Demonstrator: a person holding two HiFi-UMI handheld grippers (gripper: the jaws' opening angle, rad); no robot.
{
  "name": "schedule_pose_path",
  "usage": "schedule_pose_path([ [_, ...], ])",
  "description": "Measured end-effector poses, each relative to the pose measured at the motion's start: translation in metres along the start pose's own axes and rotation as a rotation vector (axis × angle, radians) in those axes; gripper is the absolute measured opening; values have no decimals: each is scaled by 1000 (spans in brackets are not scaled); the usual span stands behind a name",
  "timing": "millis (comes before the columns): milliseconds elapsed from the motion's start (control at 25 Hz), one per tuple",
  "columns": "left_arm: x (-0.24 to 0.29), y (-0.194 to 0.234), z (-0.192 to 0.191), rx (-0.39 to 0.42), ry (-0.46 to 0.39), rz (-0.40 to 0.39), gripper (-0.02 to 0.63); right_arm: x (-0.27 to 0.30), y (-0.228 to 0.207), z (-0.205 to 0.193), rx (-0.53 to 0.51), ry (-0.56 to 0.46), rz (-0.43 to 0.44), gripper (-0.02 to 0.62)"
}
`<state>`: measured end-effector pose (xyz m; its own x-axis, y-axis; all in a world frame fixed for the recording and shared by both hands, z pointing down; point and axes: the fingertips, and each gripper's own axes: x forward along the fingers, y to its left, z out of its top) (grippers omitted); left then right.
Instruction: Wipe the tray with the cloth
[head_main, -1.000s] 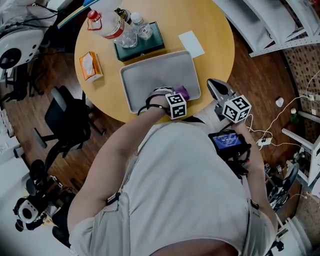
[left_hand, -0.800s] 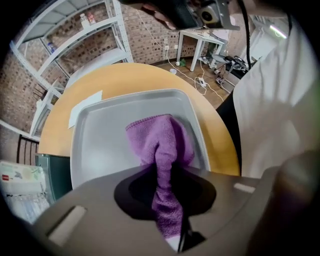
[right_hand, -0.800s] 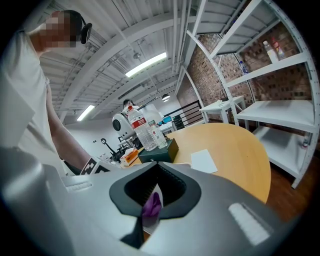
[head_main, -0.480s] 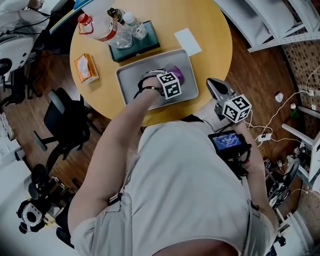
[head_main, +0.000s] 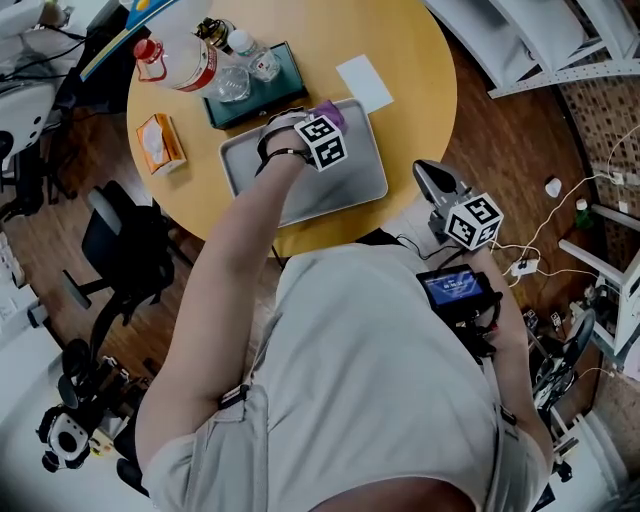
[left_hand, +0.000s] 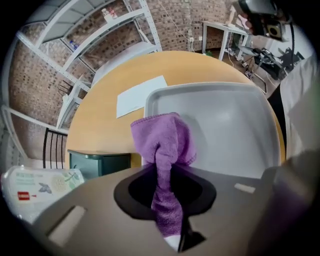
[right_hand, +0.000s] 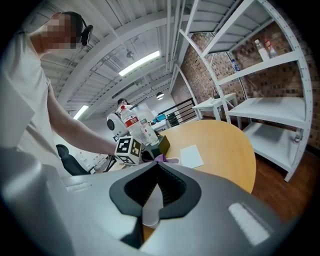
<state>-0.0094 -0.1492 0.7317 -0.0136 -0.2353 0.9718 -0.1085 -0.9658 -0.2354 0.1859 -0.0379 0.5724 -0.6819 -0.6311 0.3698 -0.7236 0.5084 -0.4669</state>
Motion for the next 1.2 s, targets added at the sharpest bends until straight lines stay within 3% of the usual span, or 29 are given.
schedule_pose_path([
  [160,3,1,6,45,45,31,67,-4,-11,0,12,5,-11,3],
  [440,2,4,47,66,26,37,67,-9,-22,-1,22,10,-10,3],
  [680,2,8,72,146,65,114,64,-16,-32,-1,33,3,-22,3],
  [1200,-29,-124,91,203,-42,-10,63,-5,-8,9,4,-25,19,3],
])
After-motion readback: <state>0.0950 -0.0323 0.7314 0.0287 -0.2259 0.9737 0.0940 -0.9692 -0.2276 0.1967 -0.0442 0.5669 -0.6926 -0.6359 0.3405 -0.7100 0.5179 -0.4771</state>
